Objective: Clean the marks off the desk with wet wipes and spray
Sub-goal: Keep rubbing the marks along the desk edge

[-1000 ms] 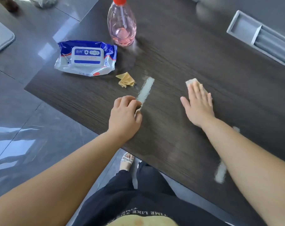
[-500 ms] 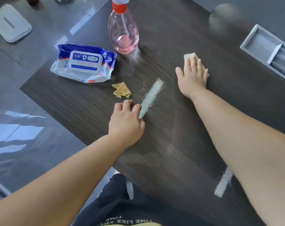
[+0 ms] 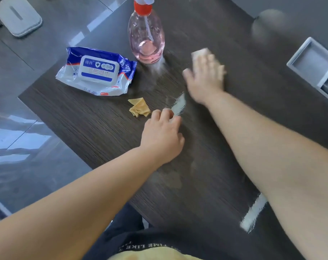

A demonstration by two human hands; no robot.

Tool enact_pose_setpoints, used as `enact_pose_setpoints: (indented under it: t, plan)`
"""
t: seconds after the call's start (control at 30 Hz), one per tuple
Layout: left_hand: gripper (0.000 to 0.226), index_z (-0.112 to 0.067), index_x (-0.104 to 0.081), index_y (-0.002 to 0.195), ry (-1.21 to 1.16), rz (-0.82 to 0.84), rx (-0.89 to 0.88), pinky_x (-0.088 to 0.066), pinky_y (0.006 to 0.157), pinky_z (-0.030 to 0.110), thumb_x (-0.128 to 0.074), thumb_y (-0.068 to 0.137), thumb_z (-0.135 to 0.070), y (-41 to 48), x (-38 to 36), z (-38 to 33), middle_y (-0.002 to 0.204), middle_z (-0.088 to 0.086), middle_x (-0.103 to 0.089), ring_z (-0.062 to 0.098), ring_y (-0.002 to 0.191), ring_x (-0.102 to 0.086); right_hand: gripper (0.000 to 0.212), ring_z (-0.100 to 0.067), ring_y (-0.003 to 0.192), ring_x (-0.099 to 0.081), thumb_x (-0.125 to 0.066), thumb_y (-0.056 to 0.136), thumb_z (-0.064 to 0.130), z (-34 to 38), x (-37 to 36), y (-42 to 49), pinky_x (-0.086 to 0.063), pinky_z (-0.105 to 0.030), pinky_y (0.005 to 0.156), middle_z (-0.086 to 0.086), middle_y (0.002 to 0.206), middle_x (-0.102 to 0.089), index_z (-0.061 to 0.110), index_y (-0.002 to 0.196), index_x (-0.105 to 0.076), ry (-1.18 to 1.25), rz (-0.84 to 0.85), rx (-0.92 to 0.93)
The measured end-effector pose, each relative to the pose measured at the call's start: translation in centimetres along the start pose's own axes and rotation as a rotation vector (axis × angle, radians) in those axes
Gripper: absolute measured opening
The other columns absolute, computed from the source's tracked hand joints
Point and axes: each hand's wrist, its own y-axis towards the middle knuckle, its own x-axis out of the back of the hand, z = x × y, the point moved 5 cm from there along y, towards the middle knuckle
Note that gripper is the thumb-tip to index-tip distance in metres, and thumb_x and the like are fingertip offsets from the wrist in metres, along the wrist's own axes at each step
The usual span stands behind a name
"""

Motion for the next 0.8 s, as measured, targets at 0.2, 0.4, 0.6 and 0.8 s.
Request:
enact_pose_setpoints:
  t: [0.2, 0.4, 0.6, 0.8]
  plan:
    - [0.044, -0.021, -0.044, 0.132, -0.012, 0.036, -0.127, -0.033, 0.1, 0.037, -0.045, 0.089, -0.033, 0.9, -0.9, -2.3, 0.139, 0.002, -0.035, 0.027, 0.128, -0.025, 0.058, -0.017, 0.146, 0.006, -0.02, 0.1, 0.045, -2.6, 0.4, 0.8, 0.005, -0.043, 0.116, 0.003, 0.159, 0.005, 0.024, 0.151, -0.001, -0.045, 0.041, 0.215]
    - [0.044, -0.015, -0.069, 0.091, 0.013, -0.057, -0.21, -0.051, 0.076, 0.036, -0.037, 0.069, -0.034, 1.9, -0.8, -5.7, 0.101, 0.008, -0.064, 0.033, 0.092, -0.06, 0.063, -0.019, 0.145, 0.012, -0.015, 0.099, 0.048, -8.2, 0.8, 0.1, 0.006, -0.047, 0.116, -0.002, 0.159, 0.012, 0.017, 0.151, 0.002, 0.043, 0.017, -0.136]
    - [0.042, -0.016, -0.056, 0.121, 0.031, 0.002, -0.245, -0.037, 0.098, 0.038, -0.051, 0.082, -0.031, 2.5, -2.1, -7.2, 0.132, 0.01, -0.048, 0.034, 0.119, -0.044, 0.06, -0.014, 0.145, 0.012, -0.019, 0.1, 0.046, -10.6, 0.5, -1.5, 0.009, -0.043, 0.116, 0.006, 0.158, 0.013, 0.024, 0.151, 0.003, 0.001, 0.038, 0.119]
    - [0.047, -0.021, -0.05, 0.127, 0.027, 0.004, -0.168, -0.028, 0.105, 0.042, -0.041, 0.084, -0.04, 2.5, -2.3, -7.8, 0.14, 0.006, -0.038, 0.033, 0.127, -0.033, 0.062, -0.018, 0.145, 0.013, -0.016, 0.1, 0.048, -14.7, 0.8, -2.9, 0.007, -0.046, 0.117, 0.0, 0.158, 0.014, 0.018, 0.151, 0.003, 0.101, 0.003, -0.242]
